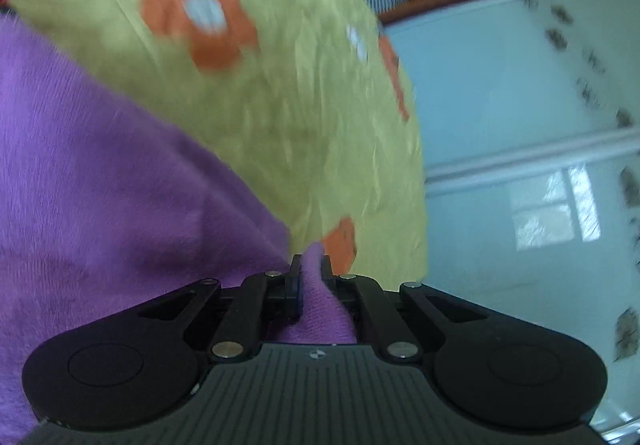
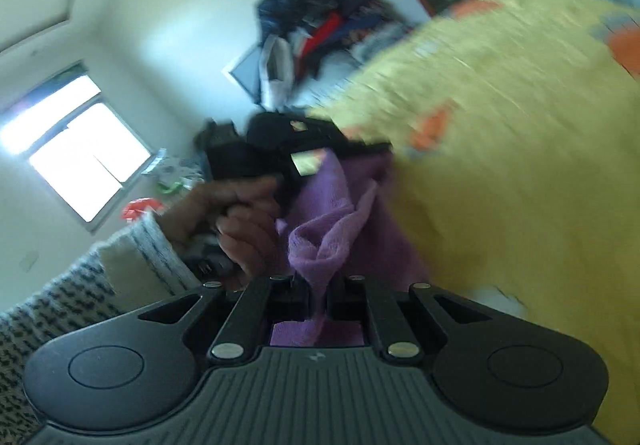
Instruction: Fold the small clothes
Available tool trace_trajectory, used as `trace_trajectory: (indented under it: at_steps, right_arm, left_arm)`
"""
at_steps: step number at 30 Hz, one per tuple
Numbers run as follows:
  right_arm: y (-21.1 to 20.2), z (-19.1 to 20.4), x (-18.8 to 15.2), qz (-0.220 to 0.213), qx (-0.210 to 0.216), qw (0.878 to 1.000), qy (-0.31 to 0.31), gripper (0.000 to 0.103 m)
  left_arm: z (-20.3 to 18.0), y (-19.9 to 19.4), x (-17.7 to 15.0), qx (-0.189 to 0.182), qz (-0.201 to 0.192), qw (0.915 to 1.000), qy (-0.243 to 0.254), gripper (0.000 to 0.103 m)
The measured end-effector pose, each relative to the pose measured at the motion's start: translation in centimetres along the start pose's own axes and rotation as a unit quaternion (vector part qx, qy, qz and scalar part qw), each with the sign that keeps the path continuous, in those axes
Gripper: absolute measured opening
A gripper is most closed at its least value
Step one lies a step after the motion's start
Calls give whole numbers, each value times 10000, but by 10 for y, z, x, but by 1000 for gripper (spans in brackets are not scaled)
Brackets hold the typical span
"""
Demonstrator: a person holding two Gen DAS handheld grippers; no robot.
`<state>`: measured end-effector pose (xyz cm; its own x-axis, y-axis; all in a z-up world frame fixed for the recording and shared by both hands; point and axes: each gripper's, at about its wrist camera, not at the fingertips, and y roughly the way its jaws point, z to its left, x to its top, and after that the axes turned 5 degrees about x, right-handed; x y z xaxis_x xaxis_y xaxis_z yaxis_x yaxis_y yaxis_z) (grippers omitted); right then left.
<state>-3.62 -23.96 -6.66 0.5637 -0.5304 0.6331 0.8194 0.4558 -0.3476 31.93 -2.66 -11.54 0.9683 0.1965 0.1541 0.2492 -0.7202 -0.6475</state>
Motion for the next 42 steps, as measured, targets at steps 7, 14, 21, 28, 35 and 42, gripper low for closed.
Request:
trace_trajectory:
  at_steps: [7, 14, 21, 28, 35, 42]
  right_arm:
    - [-2, -17, 3, 523, 22, 9986, -116, 88]
    - [28, -1, 71, 398, -38, 9898, -1367, 95]
    - [167, -63, 137, 1445, 462, 9829, 1048, 27]
    - [177, -17, 152, 1051, -609, 9885, -897, 5]
    - [152, 11, 145, 1156, -841, 9667, -2124, 17]
    - [139, 39, 71, 1750, -493, 9313, -3155, 23]
  left_arm:
    - [-24, -57, -6, 21, -440, 9985, 329, 36]
    - [-30, -206, -47, 576, -1773, 9755, 1171, 101]
    - [-4, -184, -159, 1407, -1535, 9559, 2069, 102]
    - [1, -132, -222, 2439, -1660, 9116, 2864, 103]
    - [1, -150, -228, 2544, -1817, 9109, 2694, 103]
    - [13, -169, -130, 2673, -2098, 9150, 2175, 103]
